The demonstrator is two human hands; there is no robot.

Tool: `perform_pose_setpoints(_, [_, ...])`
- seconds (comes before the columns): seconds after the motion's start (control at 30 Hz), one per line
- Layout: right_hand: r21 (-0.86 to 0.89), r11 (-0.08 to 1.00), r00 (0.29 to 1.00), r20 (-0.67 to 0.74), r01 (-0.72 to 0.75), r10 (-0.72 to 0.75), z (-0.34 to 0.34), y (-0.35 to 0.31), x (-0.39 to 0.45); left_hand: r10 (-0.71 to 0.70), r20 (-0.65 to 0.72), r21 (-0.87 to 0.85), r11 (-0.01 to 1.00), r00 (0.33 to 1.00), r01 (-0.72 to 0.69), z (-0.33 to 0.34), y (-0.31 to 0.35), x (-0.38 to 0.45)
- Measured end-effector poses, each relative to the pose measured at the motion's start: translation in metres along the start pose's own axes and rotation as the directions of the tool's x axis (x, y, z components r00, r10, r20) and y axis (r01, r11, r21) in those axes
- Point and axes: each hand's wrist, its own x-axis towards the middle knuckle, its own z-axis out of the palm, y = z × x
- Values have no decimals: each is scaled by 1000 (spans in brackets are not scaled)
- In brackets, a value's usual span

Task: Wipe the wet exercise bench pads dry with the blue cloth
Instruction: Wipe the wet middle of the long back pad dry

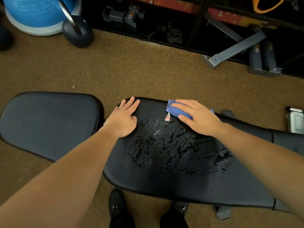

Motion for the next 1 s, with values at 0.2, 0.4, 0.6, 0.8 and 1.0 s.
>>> perform_pose_setpoints(0.2, [-116, 983, 988, 80, 142, -133, 24, -25, 31, 5, -12, -34, 999, 1000, -6, 2, -2, 2])
perform_pose_setpoints(0.4, [-180, 981, 997, 25, 76, -72, 43, -63, 77, 7, -56, -157, 988, 998, -16, 4, -9, -1])
perform_pose_setpoints(0.6, [-20, 991, 989, -59, -135, 134, 41, -70, 108, 20, -43, -177, 984, 999, -27, 1, -14, -1])
perform_pose_setpoints(0.8, [117, 872, 868, -103, -475, 486, 16, -46, 93, -7, 16, -181, 983, 1000, 10, -1, -17, -3])
perform_pose_setpoints(1.0, [357, 804, 748, -318, -475, 583, -12, -31, 43, -26, 64, -221, 974, 998, 39, -3, -21, -4])
